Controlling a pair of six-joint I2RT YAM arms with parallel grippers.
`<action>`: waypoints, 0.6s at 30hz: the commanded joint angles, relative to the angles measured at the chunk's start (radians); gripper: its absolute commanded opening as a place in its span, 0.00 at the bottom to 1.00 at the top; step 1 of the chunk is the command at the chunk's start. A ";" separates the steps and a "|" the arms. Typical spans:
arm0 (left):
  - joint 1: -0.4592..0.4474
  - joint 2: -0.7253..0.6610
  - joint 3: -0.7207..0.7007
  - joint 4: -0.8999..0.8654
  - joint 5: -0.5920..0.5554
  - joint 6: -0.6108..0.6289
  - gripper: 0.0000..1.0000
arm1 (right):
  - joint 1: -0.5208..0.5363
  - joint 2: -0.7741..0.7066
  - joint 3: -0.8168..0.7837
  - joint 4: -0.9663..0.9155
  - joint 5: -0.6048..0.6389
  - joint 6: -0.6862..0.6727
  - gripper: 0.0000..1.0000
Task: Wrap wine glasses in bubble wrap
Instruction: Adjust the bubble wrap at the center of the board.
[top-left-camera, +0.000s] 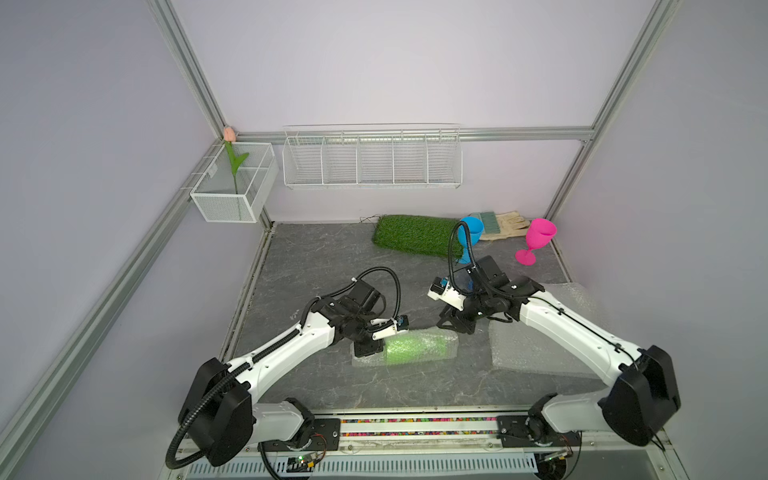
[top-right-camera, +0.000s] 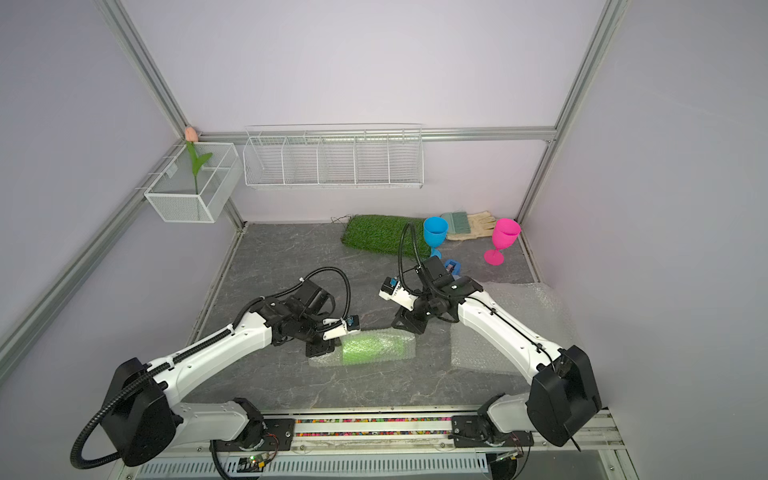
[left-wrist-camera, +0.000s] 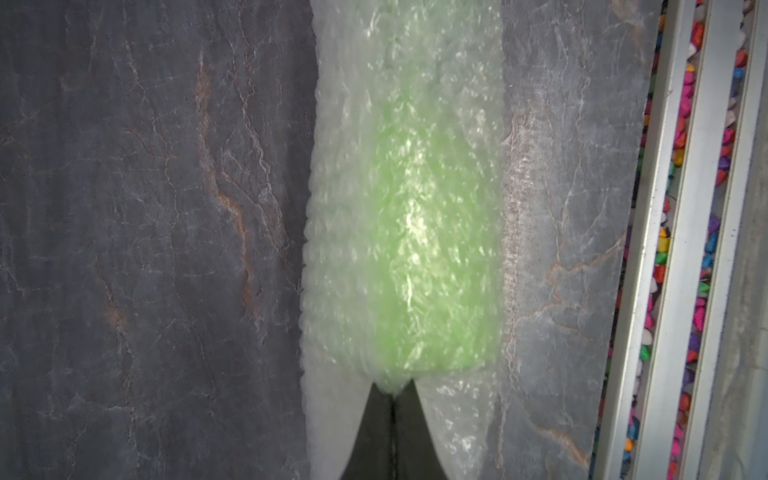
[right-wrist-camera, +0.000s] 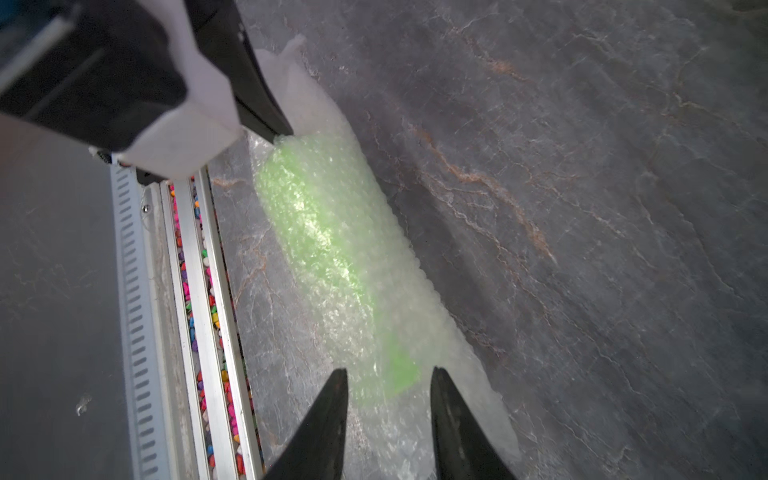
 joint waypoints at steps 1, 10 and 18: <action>-0.004 -0.029 -0.011 0.001 -0.006 0.035 0.03 | -0.007 0.017 -0.005 0.167 0.031 0.299 0.33; -0.005 -0.035 -0.016 0.002 -0.022 0.032 0.02 | 0.118 0.128 -0.058 0.389 -0.002 1.052 0.22; -0.005 -0.026 -0.018 0.004 -0.018 0.022 0.02 | 0.150 0.110 -0.161 0.265 0.153 1.137 0.16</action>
